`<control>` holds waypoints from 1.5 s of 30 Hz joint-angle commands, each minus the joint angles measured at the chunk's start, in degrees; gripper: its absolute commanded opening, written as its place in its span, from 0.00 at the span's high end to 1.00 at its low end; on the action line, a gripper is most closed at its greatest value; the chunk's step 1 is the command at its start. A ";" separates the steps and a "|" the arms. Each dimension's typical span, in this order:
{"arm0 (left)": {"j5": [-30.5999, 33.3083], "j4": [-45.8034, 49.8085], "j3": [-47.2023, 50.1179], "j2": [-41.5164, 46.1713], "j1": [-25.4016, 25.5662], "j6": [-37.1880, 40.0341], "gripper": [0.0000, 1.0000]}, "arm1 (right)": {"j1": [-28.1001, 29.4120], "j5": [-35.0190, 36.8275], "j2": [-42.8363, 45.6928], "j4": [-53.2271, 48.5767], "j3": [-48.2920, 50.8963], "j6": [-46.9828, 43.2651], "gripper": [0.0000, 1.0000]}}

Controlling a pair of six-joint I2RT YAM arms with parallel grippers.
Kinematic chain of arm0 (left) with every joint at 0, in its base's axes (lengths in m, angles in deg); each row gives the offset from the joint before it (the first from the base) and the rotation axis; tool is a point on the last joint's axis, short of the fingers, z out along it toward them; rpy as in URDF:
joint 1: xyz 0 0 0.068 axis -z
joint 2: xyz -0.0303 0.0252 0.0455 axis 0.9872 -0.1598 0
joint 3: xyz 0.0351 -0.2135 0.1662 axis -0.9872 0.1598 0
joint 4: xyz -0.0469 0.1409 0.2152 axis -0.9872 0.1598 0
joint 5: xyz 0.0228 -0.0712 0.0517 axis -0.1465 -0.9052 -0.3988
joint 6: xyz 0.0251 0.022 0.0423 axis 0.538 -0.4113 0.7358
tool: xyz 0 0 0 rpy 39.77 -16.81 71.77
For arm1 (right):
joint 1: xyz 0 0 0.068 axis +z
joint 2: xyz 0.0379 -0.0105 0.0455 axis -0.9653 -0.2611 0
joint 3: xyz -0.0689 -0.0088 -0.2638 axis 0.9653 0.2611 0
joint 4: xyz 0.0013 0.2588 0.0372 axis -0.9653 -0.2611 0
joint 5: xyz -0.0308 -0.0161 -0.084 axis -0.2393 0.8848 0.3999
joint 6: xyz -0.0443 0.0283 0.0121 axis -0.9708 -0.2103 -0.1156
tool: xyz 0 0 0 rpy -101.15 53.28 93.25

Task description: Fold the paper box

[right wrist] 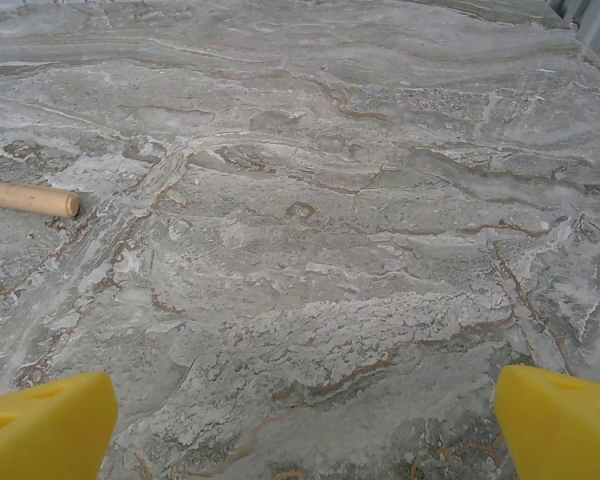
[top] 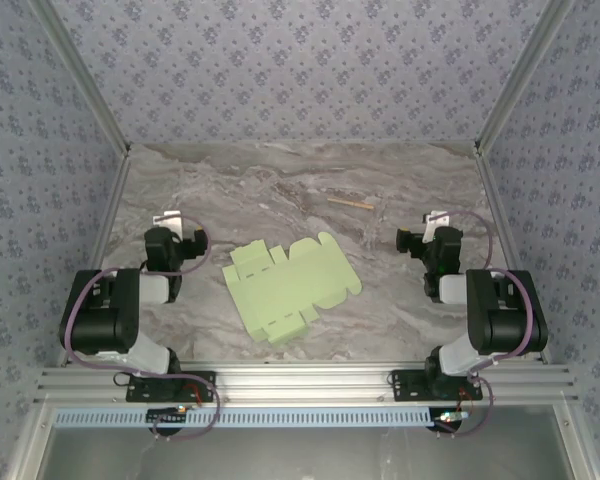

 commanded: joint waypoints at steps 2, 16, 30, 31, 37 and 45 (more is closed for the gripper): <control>-1.22 -0.19 -1.27 0.23 -0.28 -0.07 0.01 | 0.35 0.61 -0.18 0.21 -0.76 -0.81 0.01; -1.50 -0.06 -1.36 0.13 -0.43 -0.25 0.01 | -0.14 -0.12 -0.17 0.02 -0.85 -0.48 0.01; 4.37 19.42 -5.73 13.69 -1.50 -6.45 0.01 | 1.26 6.62 9.92 -25.09 -11.12 2.81 0.01; 5.65 25.53 -7.89 16.26 -1.69 -10.17 0.01 | 1.08 7.82 12.02 -26.89 -11.53 5.04 0.01; -7.25 37.61 -10.00 26.03 -1.24 -24.31 0.01 | 1.35 9.52 23.90 -42.92 -14.76 24.98 0.04; -7.60 53.97 -8.56 31.40 13.42 -31.52 0.04 | 28.16 -1.03 17.11 -56.88 -21.58 22.11 0.07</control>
